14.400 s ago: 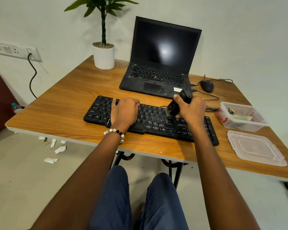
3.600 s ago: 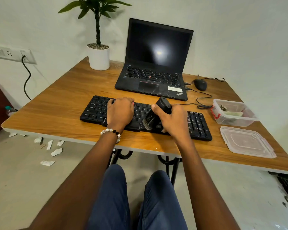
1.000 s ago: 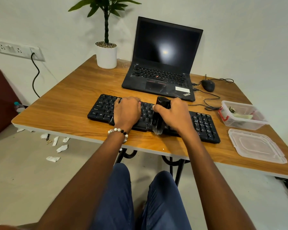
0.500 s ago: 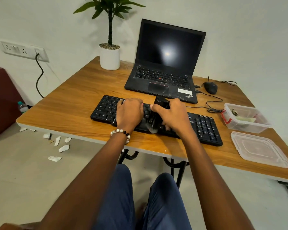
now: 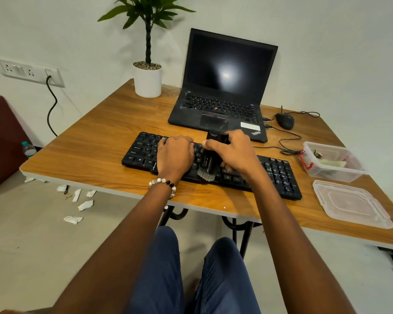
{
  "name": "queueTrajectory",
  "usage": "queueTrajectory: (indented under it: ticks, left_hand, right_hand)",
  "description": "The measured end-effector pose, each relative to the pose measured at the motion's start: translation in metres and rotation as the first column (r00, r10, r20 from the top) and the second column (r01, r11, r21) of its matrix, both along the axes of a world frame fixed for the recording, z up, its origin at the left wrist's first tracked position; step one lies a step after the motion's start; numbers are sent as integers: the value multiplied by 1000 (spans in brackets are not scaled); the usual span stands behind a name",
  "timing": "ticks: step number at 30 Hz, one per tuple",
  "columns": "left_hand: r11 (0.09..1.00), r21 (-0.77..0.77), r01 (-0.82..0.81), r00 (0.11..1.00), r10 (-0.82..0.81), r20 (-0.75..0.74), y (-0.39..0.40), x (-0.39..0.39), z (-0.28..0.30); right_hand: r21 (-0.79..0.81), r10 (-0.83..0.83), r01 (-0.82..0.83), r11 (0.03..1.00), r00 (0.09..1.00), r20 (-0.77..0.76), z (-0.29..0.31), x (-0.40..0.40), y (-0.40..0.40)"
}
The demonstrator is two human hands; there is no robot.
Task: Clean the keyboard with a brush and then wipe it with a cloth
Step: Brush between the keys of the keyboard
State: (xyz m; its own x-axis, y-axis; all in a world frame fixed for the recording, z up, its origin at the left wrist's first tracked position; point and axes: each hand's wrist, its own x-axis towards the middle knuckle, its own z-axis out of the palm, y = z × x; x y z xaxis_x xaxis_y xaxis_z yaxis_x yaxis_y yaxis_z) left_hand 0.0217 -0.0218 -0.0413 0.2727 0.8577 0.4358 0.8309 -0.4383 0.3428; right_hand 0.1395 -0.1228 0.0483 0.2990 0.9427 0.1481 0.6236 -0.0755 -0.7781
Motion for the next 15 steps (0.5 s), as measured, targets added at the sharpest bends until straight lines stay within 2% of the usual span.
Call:
queueTrajectory:
  ticks: [3, 6, 10, 15]
  left_hand:
    - [1000, -5, -1, 1000, 1, 12, -1, -1, 1]
    - [1000, -13, 2, 1000, -2, 23, -2, -1, 2]
    - [1000, -25, 4, 1000, -3, 16, -1, -1, 2]
    - [1000, -23, 6, 1000, -5, 2, -2, -2, 3]
  right_hand:
    - [105, -71, 73, 992, 997, -30, -7, -4, 5]
    - [112, -123, 124, 986, 992, -20, -14, -1, 6]
    - [116, -236, 227, 967, 969, 73, -19, 14, -3]
    - [9, -303, 311, 950, 918, 256, -5, 32, -15]
